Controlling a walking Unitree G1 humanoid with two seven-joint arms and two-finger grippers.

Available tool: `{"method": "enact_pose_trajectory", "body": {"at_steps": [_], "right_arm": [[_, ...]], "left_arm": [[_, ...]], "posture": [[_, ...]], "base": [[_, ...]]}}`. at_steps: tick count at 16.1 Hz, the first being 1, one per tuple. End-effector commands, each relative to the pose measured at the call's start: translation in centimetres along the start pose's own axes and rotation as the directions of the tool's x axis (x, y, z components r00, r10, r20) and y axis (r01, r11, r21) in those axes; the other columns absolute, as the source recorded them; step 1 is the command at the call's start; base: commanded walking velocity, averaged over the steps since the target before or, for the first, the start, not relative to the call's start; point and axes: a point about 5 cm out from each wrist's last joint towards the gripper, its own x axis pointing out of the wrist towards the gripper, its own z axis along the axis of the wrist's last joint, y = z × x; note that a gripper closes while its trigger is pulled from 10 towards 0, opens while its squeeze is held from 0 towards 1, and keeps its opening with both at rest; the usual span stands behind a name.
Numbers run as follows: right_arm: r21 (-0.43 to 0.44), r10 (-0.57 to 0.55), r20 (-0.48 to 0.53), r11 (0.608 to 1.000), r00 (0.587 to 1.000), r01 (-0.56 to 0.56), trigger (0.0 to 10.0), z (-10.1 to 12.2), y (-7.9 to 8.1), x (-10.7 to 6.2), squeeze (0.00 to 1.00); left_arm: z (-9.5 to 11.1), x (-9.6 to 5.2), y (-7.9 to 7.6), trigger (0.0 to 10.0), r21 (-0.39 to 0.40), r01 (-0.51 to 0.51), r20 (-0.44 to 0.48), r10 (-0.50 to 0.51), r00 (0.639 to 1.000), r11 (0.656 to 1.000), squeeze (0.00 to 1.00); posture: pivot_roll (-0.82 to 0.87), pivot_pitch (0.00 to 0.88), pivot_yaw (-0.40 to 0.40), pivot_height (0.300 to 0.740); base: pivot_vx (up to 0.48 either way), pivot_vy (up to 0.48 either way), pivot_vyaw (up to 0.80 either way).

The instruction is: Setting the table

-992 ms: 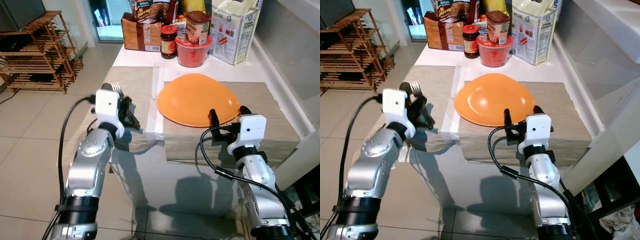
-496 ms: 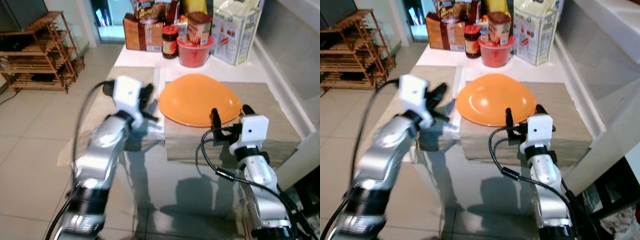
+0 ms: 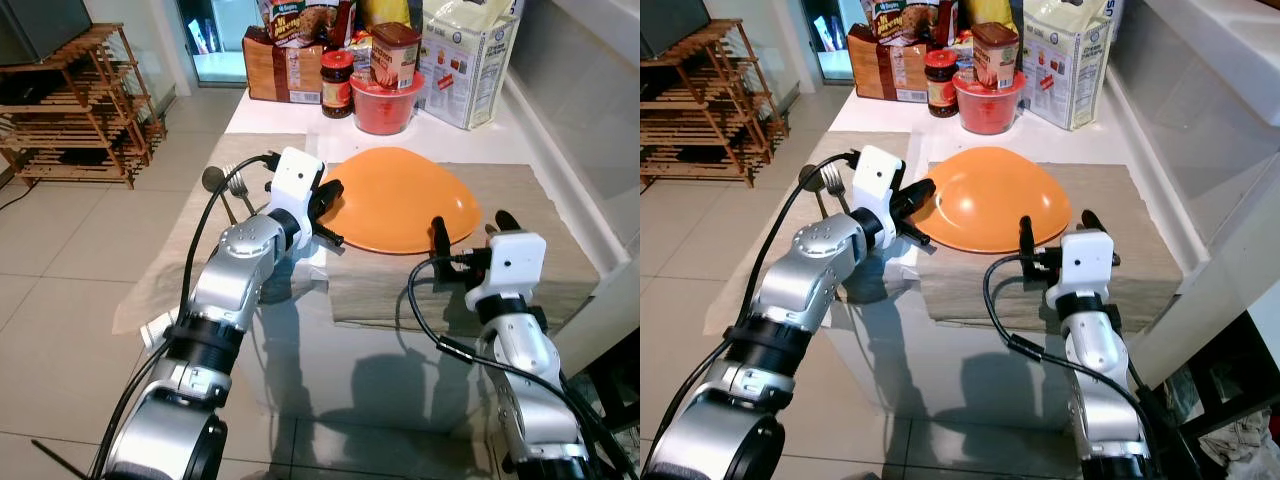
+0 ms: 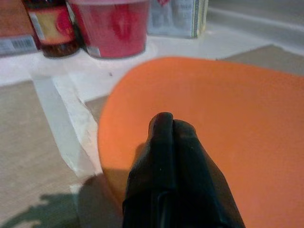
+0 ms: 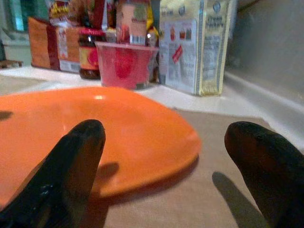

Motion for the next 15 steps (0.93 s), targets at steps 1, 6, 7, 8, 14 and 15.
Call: {"method": "enact_pose_trajectory", "body": {"at_steps": [1,6,7,8,14,15], "right_arm": [[0.009,-0.003,0.007,1.000,1.000,0.003,10.0,0.4,-0.2,0.0,0.00],[0.025,0.017,-0.029,1.000,0.999,-0.016,10.0,-0.1,0.1,-0.5,0.00],[0.026,0.018,-0.031,1.000,0.999,-0.018,10.0,-0.1,0.2,-0.5,0.00],[0.030,0.021,-0.036,0.999,0.999,-0.020,10.0,-0.2,0.2,-0.5,0.00],[0.144,0.027,-0.121,0.990,0.992,-0.010,10.0,-0.7,0.2,0.1,0.00],[0.165,0.028,-0.127,0.986,0.991,-0.007,10.0,-0.6,0.2,0.3,0.00]], "left_arm": [[-0.3,0.1,0.4,10.0,-0.018,0.001,-0.016,-0.001,1.000,1.000,0.00],[-0.8,0.3,0.3,10.0,0.019,0.056,-0.081,-0.054,0.995,0.998,0.00],[-1.2,0.1,0.4,10.0,0.028,0.062,-0.099,-0.058,0.993,0.998,0.00],[-1.6,0.0,0.4,10.0,0.040,0.068,-0.115,-0.063,0.991,0.997,0.00],[-2.3,-0.5,-1.6,10.0,0.050,0.236,-0.095,-0.231,0.968,0.970,0.00],[-2.4,-0.5,-1.8,10.0,0.052,0.256,-0.095,-0.250,0.963,0.965,0.00]], "posture": [[-0.07,0.000,0.069,0.740],[-0.06,0.000,0.068,0.740],[-0.06,0.000,0.067,0.740],[-0.06,0.000,0.066,0.740],[-0.06,0.008,0.058,0.740],[-0.06,0.013,0.056,0.740]], "base": [[0.000,0.000,0.00],[0.000,0.000,0.00],[0.000,0.000,0.00],[0.000,0.000,0.00],[0.000,0.000,0.00],[0.000,0.000,0.00]]}}
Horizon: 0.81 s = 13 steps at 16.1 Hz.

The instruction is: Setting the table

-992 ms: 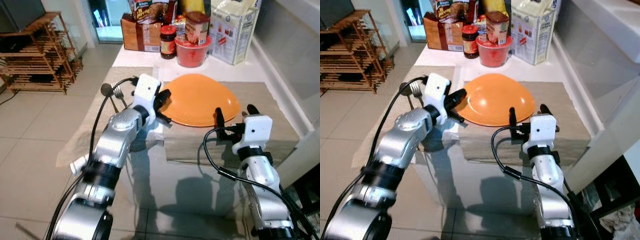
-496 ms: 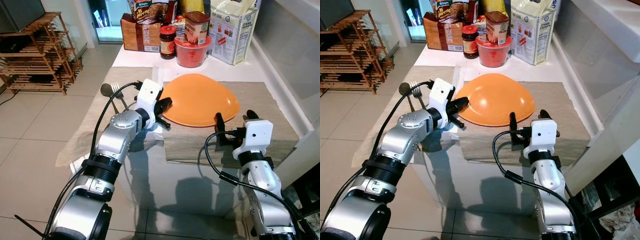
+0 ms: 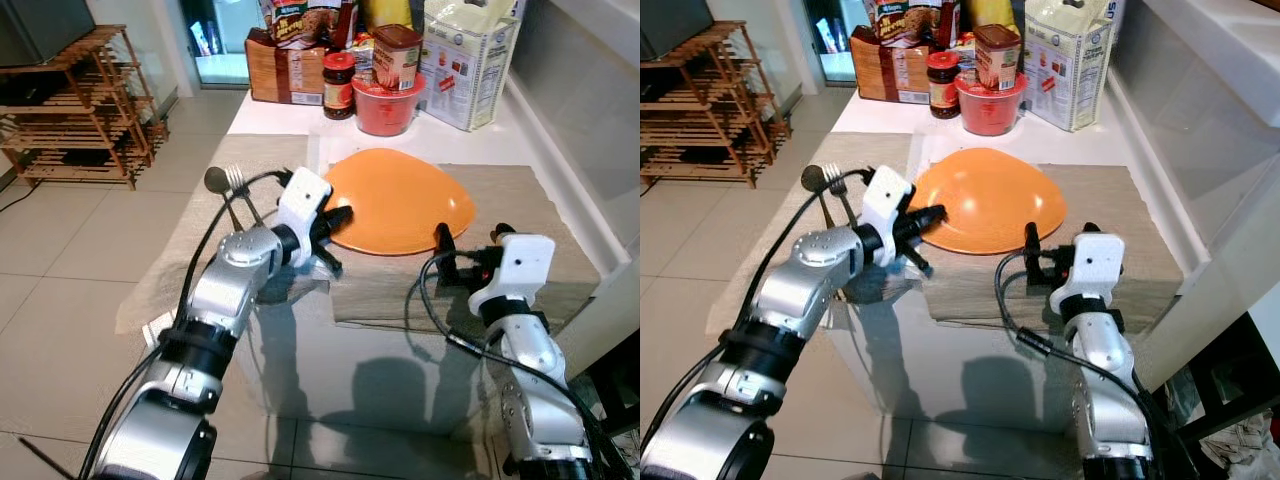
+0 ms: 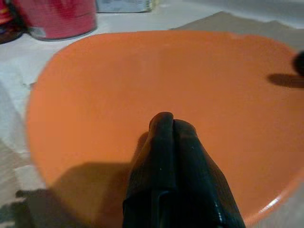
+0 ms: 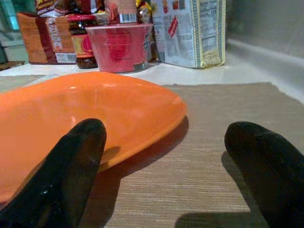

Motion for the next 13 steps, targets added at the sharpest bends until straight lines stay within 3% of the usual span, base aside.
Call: {"method": "enact_pose_trajectory", "body": {"at_steps": [1,4,9,11,13], "right_arm": [[0.076,0.019,-0.043,0.997,0.999,-0.015,10.0,-0.2,0.5,0.3,0.00],[0.191,0.061,-0.085,0.981,0.994,-0.044,10.0,-0.2,1.2,1.0,0.00],[0.202,0.090,-0.102,0.977,0.991,-0.068,10.0,-0.1,1.7,1.0,0.00],[0.140,0.084,-0.090,0.988,0.992,-0.071,10.0,0.0,1.4,0.8,0.00],[-0.016,0.079,-0.038,0.997,0.996,-0.080,10.0,0.3,1.0,-0.3,0.00]], "left_arm": [[-0.9,0.2,-1.2,10.0,-0.006,0.083,-0.029,-0.083,0.996,0.997,0.00],[-0.8,0.1,-1.6,10.0,-0.019,0.138,0.011,-0.137,0.990,0.990,0.00],[0.1,0.2,-1.4,10.0,0.017,0.142,0.050,-0.142,0.989,0.990,0.00],[1.8,0.2,-1.0,10.0,0.037,0.119,0.112,-0.122,0.986,0.992,0.00],[4.2,0.0,-0.4,10.0,0.064,0.088,0.186,-0.098,0.978,0.994,0.00]], "posture": [[-0.06,0.017,0.055,0.740],[-0.06,0.019,0.053,0.740],[-0.05,0.020,0.049,0.740],[-0.05,0.014,0.048,0.740],[-0.05,0.000,0.041,0.740]], "base": [[0.000,0.000,0.00],[0.000,0.000,0.00],[0.000,0.000,0.00],[0.000,0.000,0.00],[0.000,0.000,0.00]]}}
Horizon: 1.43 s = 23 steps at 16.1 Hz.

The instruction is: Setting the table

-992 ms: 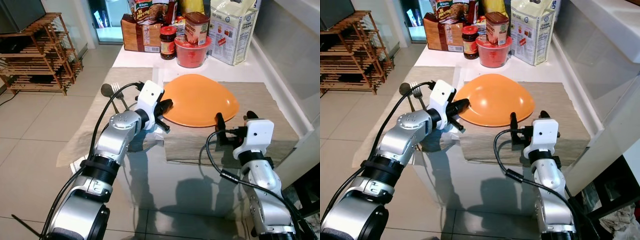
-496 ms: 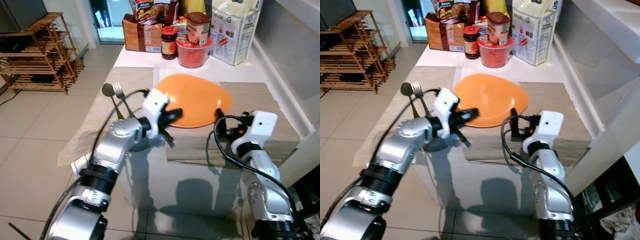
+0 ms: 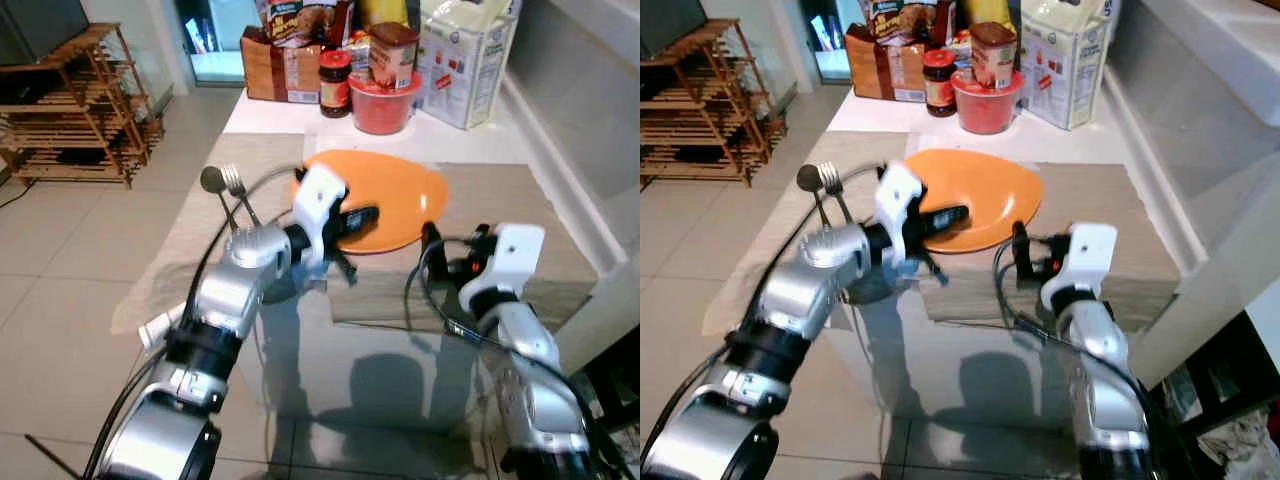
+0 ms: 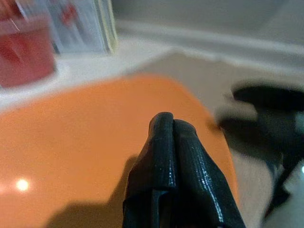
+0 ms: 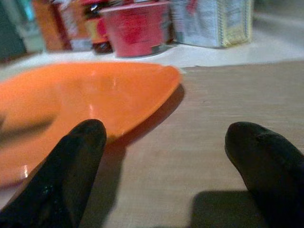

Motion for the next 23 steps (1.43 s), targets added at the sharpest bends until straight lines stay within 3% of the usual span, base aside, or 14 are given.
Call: {"method": "enact_pose_trajectory", "body": {"at_steps": [1,3,4,5,9,16,19,23], "right_arm": [[-0.076,0.021,0.036,0.997,0.999,-0.018,10.0,0.4,0.4,-0.5,0.00],[-0.097,0.021,0.034,0.995,0.999,-0.018,10.0,0.1,0.4,-1.0,0.00],[-0.090,0.018,0.035,0.996,0.999,-0.015,10.0,0.1,0.4,-1.1,0.00],[-0.109,0.040,0.066,0.993,0.997,-0.032,10.0,0.5,0.8,-1.3,0.00],[-0.121,0.068,0.088,0.991,0.994,-0.057,10.0,1.0,1.4,-2.1,0.00],[-0.117,0.057,0.089,0.992,0.994,-0.047,10.0,1.2,1.2,-2.0,0.00],[-0.119,0.052,0.087,0.992,0.995,-0.042,10.0,1.2,1.1,-2.2,0.00],[-0.123,0.065,0.082,0.991,0.994,-0.055,10.0,1.2,1.3,-2.3,0.00]], "left_arm": [[1.9,-0.2,0.7,10.0,0.022,-0.028,0.059,0.026,0.998,0.999,0.00],[2.2,-0.5,1.4,10.0,0.043,-0.059,0.047,0.057,0.997,0.997,0.00],[1.7,-0.7,2.0,10.0,0.053,-0.079,0.013,0.079,0.997,0.995,0.00],[0.1,-0.9,3.0,10.0,0.075,-0.108,-0.092,0.114,0.989,0.991,0.00],[-1.2,-1.3,4.0,10.0,0.099,-0.107,-0.204,0.125,0.971,0.989,0.00],[-1.1,-2.1,6.3,10.0,0.155,-0.156,-0.234,0.190,0.953,0.975,0.00],[-0.7,-2.3,7.4,10.0,0.134,-0.200,-0.210,0.225,0.952,0.971,0.00],[-1.1,-1.2,6.7,10.0,0.182,-0.159,-0.253,0.202,0.946,0.970,0.00]], "posture": [[-0.05,0.000,0.041,0.740],[-0.05,0.000,0.039,0.740],[-0.06,0.000,0.039,0.740],[-0.06,0.000,0.039,0.740],[-0.06,0.000,0.043,0.740],[-0.07,0.000,0.047,0.740],[-0.08,0.000,0.051,0.740],[-0.09,0.005,0.049,0.740]], "base": [[0.000,0.000,0.00],[0.000,0.000,0.00],[0.000,0.000,0.00],[0.000,0.000,0.00],[0.000,0.000,0.00],[0.000,0.000,0.00],[0.000,0.000,0.00],[0.000,0.000,0.00]]}}
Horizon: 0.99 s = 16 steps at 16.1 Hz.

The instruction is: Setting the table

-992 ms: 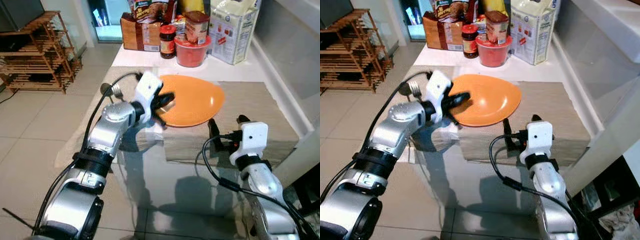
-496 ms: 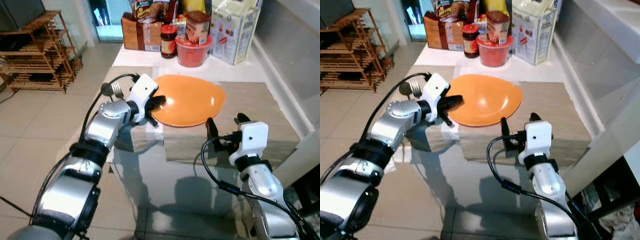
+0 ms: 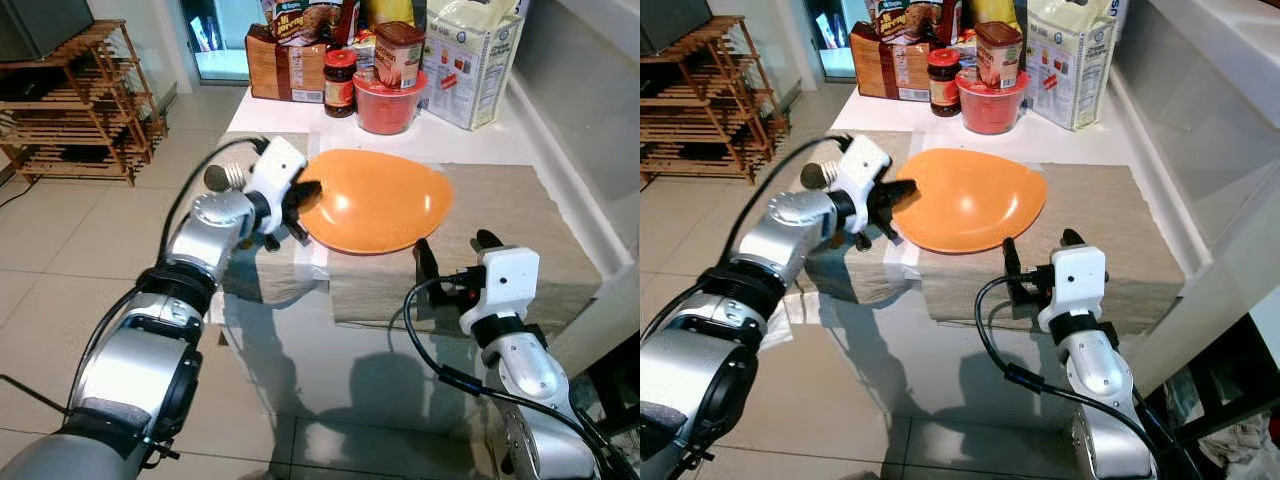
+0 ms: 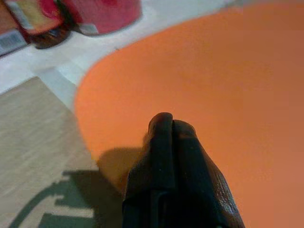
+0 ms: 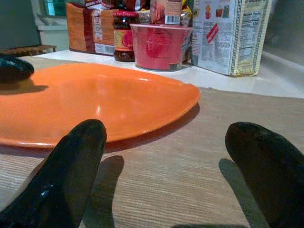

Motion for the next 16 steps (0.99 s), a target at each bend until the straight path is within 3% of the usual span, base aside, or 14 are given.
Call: {"method": "enact_pose_trajectory", "body": {"at_steps": [1,4,11,14,16], "right_arm": [[-0.006,0.014,0.015,1.000,1.000,-0.014,10.0,0.6,0.2,0.1,0.00],[-0.005,0.024,0.009,1.000,1.000,-0.024,10.0,0.5,0.4,0.1,0.00],[-0.028,0.025,0.008,0.999,1.000,-0.025,10.0,0.4,0.3,0.2,0.00],[-0.061,0.003,0.030,0.998,1.000,-0.001,10.0,0.6,0.1,0.2,0.00],[-0.094,0.001,0.053,0.996,0.999,0.004,10.0,0.7,0.0,0.2,0.00]], "left_arm": [[0.8,0.5,-0.2,10.0,0.057,0.021,-0.019,-0.020,1.000,0.998,0.00],[0.3,0.7,-0.4,10.0,0.080,0.044,-0.053,-0.040,0.998,0.996,0.00],[2.5,0.4,0.3,10.0,-0.058,-0.066,0.163,0.074,0.984,0.996,0.00],[4.5,-1.7,0.7,10.0,-0.182,-0.189,0.340,0.242,0.909,0.965,0.00],[4.3,-3.8,-0.1,10.0,-0.228,-0.257,0.378,0.329,0.865,0.939,0.00]], "posture": [[-0.09,0.008,0.050,0.740],[-0.09,0.013,0.050,0.740],[-0.07,0.011,0.048,0.740],[-0.06,0.011,0.050,0.740],[-0.05,0.006,0.051,0.740]], "base": [[0.000,0.000,0.00],[0.000,0.000,0.00],[0.000,0.000,0.00],[0.000,0.000,0.00],[0.000,0.000,0.00]]}}
